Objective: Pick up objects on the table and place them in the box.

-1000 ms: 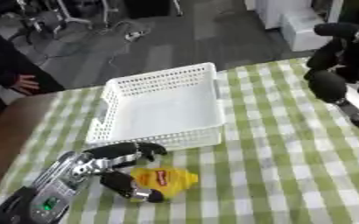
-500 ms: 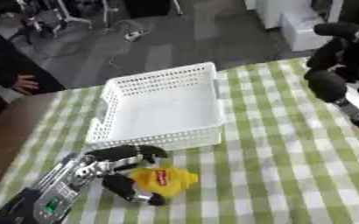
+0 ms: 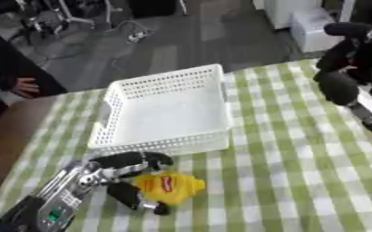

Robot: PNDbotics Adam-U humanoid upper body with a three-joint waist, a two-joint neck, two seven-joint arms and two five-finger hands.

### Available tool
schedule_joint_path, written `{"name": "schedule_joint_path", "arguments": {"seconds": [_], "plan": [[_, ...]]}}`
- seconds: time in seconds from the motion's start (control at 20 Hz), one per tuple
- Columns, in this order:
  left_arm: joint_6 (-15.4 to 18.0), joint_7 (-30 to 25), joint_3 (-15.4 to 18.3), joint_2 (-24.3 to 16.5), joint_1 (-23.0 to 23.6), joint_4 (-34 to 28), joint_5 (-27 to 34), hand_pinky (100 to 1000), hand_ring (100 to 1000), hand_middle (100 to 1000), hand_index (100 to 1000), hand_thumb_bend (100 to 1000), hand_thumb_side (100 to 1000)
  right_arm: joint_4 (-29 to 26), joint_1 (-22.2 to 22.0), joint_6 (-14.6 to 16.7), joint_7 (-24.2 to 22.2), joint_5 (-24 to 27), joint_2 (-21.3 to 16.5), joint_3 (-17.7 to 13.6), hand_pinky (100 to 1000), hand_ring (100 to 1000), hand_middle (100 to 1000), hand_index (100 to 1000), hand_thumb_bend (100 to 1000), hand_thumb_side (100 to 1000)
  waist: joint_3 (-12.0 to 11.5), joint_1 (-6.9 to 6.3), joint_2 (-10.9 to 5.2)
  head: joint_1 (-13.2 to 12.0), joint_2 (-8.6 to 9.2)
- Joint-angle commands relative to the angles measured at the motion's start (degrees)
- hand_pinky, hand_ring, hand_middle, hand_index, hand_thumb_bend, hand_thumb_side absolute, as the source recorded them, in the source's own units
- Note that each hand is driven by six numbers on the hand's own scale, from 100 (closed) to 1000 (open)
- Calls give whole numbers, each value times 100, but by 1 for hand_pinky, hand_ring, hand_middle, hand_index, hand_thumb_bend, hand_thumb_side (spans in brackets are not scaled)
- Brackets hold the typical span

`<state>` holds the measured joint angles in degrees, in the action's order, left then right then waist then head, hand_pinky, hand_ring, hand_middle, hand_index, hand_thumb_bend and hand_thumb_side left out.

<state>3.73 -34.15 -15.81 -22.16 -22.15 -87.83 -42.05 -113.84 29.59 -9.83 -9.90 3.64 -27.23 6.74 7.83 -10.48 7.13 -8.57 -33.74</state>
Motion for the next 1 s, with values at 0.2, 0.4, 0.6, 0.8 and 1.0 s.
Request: {"name": "schedule_joint_path", "arguments": {"seconds": [0.2, 0.4, 0.6, 0.8, 1.0], "plan": [[44, 37, 12, -65, -48, 21, -111, 910, 876, 980, 1000, 675, 797, -75, 109, 2, -35, -2, -42, -5, 355, 529, 538, 839, 808, 597, 5, 32, -53, 14, -2], [57, 58, 11, -58, -55, 85, -148, 911, 877, 979, 1000, 672, 797, -75, 111, 0, -40, -2, -41, -6, 355, 529, 538, 839, 808, 598, 6, 32, -53, 15, -2], [72, 72, 5, -42, -64, 157, -192, 912, 877, 979, 1000, 665, 793, -75, 115, 0, -39, 0, -37, -7, 355, 529, 538, 839, 808, 597, 11, 33, -53, 17, -1], [81, 92, 6, -36, -68, 209, -233, 914, 878, 979, 1000, 611, 769, -75, 116, -2, -41, -1, -36, -5, 355, 529, 538, 839, 807, 597, 13, 33, -50, 21, -4], [73, 66, 7, -32, -80, 248, -310, 920, 881, 982, 1000, 507, 684, -75, 119, -3, -42, -2, -35, -3, 355, 529, 538, 839, 807, 597, 19, 33, -47, 24, -11]]}}
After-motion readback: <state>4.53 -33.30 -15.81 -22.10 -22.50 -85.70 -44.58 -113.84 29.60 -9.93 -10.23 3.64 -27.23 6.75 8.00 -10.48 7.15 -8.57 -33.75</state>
